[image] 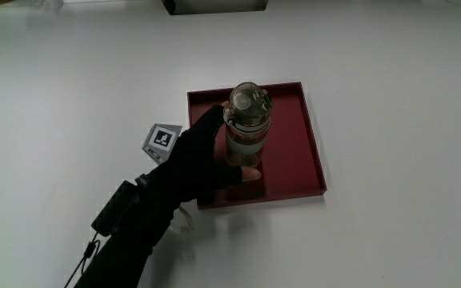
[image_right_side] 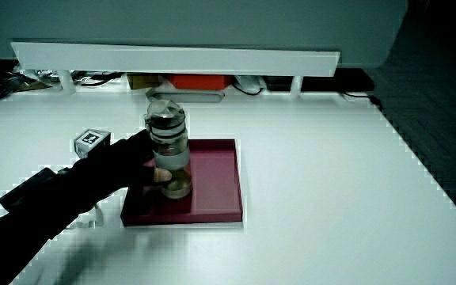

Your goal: Pick bottle

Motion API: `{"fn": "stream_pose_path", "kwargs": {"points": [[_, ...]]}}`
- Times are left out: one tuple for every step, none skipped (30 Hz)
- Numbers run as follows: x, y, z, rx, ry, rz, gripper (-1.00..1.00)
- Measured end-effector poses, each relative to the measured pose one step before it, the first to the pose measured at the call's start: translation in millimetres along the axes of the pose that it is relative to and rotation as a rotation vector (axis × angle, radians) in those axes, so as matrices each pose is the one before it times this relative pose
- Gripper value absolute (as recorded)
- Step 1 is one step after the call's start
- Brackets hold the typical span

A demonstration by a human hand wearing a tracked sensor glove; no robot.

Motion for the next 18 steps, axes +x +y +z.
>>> {"fn": "stream_pose_path", "kwargs": {"points": [[0.76, -0.31, -0.11, -0.00396, 0.00499, 0.01093, 0.0], [-0.67, 0.44, -0.11, 0.00095, -0.01016, -0.01508, 0.0], [-0.29, -0.13, 0.46, 0.00657, 0.00556, -0.00135, 0.0], [-0.12, -0.18, 0.25, 0.00863, -0.0058, -0.00529, 0.0], [0.06, -0.04, 0.14, -0.00084, 0.00486, 0.0042, 0.0], [0.43, 0.09, -0.49, 0.00394, -0.00193, 0.00089, 0.0], [-0.58, 0.97, -0.79, 0.00203, 0.00093, -0.01393, 0.0], [-0.29, -0.31, -0.39, 0.00888, -0.00299, 0.00128, 0.0], [0.18, -0.53, -0.34, 0.00778, -0.0133, -0.0023, 0.0], [-0.22, -0.44, -0.13, 0.00982, 0.00676, 0.00122, 0.0], [-0.81, -0.23, -0.39, 0.00748, -0.01465, -0.00387, 0.06], [-0.77, -0.32, -0.07, 0.01529, -0.00729, -0.00441, 0.11], [-0.7, -0.5, 0.23, 0.01199, 0.00243, 0.00291, 0.17], [-0.62, -0.31, -0.04, 0.01347, 0.00085, -0.01009, 0.22], [1.3, -0.91, -0.09, 0.00736, -0.00612, 0.00606, 0.28], [-0.17, 0.11, -0.04, 0.0147, 0.00275, -0.00996, 0.33], [1.62, -0.92, 0.62, 0.01364, 0.0069, 0.01129, 0.39], [-0.1, 0.08, 0.38, 0.00413, -0.00455, 0.00097, 0.44]]}}
